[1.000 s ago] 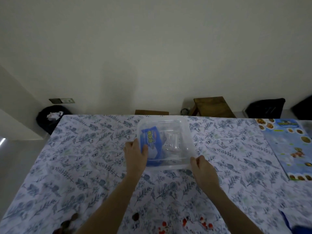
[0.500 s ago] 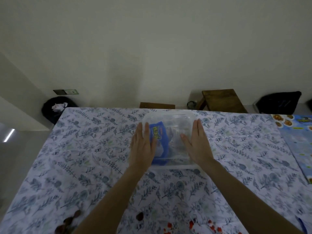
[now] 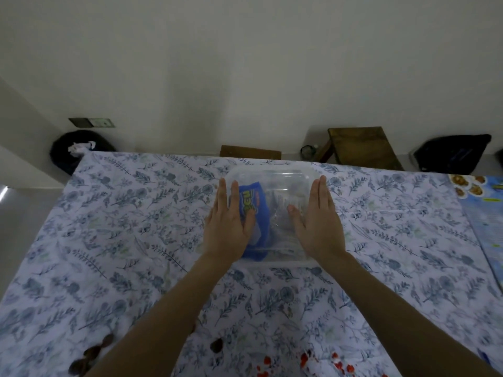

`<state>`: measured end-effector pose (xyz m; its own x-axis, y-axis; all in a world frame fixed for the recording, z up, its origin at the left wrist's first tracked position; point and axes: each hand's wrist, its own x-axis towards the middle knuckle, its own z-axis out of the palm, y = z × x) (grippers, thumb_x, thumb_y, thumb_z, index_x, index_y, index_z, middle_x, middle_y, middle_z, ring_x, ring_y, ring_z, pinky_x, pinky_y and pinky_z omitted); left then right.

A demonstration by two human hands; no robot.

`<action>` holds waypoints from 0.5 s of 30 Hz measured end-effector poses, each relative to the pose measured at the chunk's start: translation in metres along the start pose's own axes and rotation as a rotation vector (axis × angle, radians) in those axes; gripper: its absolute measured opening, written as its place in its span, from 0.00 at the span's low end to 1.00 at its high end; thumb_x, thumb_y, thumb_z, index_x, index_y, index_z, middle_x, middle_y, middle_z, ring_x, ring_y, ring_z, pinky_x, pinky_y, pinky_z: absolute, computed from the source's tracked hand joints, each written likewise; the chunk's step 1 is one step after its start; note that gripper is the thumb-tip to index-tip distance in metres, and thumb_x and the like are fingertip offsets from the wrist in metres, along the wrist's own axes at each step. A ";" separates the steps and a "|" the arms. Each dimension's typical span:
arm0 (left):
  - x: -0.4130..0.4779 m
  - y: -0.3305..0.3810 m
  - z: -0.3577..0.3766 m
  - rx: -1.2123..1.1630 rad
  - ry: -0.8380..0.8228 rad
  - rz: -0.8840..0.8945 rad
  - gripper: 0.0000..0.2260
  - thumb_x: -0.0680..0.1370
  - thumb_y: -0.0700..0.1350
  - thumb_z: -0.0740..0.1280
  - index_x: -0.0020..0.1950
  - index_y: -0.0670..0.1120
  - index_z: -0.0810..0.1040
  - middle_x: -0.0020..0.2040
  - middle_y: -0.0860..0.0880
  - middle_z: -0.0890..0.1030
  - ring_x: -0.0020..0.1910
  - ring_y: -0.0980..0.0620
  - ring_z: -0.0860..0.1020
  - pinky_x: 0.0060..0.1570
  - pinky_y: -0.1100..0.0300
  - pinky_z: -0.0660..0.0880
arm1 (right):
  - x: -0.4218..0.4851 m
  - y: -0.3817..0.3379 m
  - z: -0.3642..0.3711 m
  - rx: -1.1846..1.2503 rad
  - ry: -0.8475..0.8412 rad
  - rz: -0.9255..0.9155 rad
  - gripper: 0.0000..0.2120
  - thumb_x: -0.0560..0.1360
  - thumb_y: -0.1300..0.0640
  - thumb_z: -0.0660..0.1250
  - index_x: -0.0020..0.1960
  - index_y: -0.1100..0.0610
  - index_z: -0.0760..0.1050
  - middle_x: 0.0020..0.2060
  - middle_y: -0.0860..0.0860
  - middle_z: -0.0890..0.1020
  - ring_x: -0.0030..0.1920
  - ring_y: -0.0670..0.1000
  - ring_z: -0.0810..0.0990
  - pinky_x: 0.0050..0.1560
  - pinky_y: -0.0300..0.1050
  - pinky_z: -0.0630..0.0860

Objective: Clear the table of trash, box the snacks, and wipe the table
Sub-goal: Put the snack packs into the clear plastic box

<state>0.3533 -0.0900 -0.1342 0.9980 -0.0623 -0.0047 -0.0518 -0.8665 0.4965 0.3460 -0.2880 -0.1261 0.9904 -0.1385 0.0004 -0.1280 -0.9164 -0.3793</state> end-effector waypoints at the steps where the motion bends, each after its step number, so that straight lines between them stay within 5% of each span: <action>1: 0.000 0.000 0.000 -0.005 -0.004 -0.004 0.32 0.79 0.63 0.49 0.78 0.52 0.43 0.79 0.49 0.41 0.78 0.45 0.53 0.68 0.42 0.68 | -0.001 0.000 0.000 0.000 -0.005 -0.002 0.38 0.78 0.36 0.49 0.77 0.57 0.38 0.77 0.51 0.40 0.77 0.53 0.46 0.73 0.50 0.53; 5: 0.001 0.004 -0.007 0.051 -0.026 -0.017 0.32 0.80 0.62 0.49 0.78 0.51 0.43 0.79 0.47 0.41 0.78 0.44 0.52 0.72 0.42 0.62 | 0.007 -0.003 -0.007 -0.040 -0.075 -0.010 0.40 0.76 0.34 0.47 0.77 0.58 0.37 0.77 0.53 0.38 0.77 0.54 0.44 0.75 0.54 0.51; 10: 0.002 0.009 -0.015 0.189 -0.059 -0.028 0.32 0.80 0.62 0.46 0.78 0.47 0.41 0.79 0.44 0.41 0.78 0.44 0.43 0.76 0.42 0.49 | -0.007 -0.005 -0.019 -0.068 -0.019 -0.029 0.40 0.76 0.32 0.42 0.77 0.58 0.39 0.77 0.55 0.39 0.76 0.53 0.38 0.74 0.53 0.37; 15: -0.023 0.008 -0.002 0.040 -0.013 0.038 0.33 0.80 0.61 0.45 0.78 0.44 0.41 0.79 0.47 0.40 0.77 0.51 0.39 0.77 0.52 0.50 | -0.039 0.001 -0.003 -0.096 -0.009 -0.054 0.39 0.76 0.35 0.43 0.77 0.61 0.43 0.77 0.56 0.45 0.77 0.54 0.42 0.76 0.56 0.47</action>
<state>0.3304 -0.0940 -0.1282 0.9948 -0.1021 0.0021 -0.0915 -0.8823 0.4616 0.3071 -0.2844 -0.1239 0.9964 -0.0845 0.0100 -0.0781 -0.9543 -0.2885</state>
